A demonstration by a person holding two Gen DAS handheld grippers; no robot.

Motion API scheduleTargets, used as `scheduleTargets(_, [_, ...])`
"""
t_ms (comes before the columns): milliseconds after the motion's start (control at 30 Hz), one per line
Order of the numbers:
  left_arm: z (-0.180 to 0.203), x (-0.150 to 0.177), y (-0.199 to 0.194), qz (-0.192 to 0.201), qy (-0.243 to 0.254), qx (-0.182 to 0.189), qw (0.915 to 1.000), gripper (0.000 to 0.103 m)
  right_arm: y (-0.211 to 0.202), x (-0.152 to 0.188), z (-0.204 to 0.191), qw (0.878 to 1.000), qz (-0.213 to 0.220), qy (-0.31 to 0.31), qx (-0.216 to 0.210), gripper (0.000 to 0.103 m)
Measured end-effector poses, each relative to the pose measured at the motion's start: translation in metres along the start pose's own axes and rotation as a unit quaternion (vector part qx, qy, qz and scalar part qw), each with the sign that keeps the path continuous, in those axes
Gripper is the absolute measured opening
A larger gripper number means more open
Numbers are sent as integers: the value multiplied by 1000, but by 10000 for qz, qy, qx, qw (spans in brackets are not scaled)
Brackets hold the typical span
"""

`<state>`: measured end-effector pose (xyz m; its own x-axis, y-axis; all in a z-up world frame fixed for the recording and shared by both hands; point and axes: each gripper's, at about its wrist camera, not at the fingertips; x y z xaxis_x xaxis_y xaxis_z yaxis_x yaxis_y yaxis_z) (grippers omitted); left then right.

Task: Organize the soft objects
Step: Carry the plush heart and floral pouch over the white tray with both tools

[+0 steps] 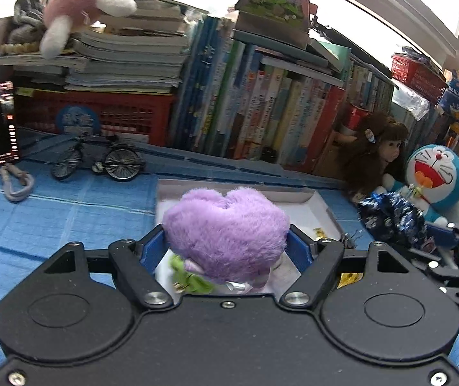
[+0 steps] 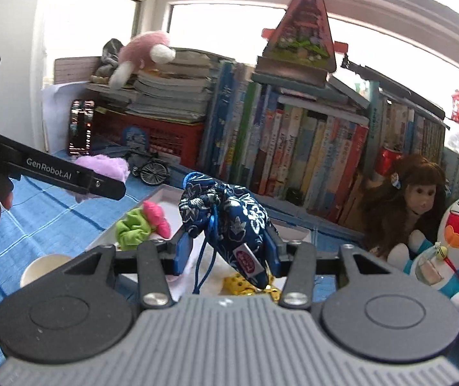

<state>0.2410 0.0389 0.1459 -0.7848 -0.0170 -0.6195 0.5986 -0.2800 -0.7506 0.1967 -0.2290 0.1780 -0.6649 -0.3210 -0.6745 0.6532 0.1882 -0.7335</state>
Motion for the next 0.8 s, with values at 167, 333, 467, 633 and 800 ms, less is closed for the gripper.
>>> scheduleTargets(167, [19,-26,28,-209,113,52,9997,75,20,-15,25,9993,-261,267,13,51])
scheduleTargets(333, [30,-55,64,-722,-14,191,9972,75,46,-29,50,9967,-566,583,-66,51])
scheduleTargets(467, [35,-69,93,-992,4,7,9951,75,74,-38,64,9942,-823,695,-10,52])
scheduleTargets(633, [31,-82,121,-1234,-110,-131,9922,75,111,-47,81,9882,-1190,963,-69,51])
scheduleTargets(800, [28,-92,137,-1383,-163,-209,9900,75,142,-50,87,9837,-1505,982,-98,52])
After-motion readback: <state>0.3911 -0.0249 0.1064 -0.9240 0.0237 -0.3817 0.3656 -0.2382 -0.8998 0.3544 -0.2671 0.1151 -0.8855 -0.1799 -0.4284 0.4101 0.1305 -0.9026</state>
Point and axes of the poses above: each gripper's, at about its wrist camera, not at the fingertips, and y roughly the way its jaws point, z to its right, x to its underside, and after that the axes turned 14 degrees about -z, right-handed
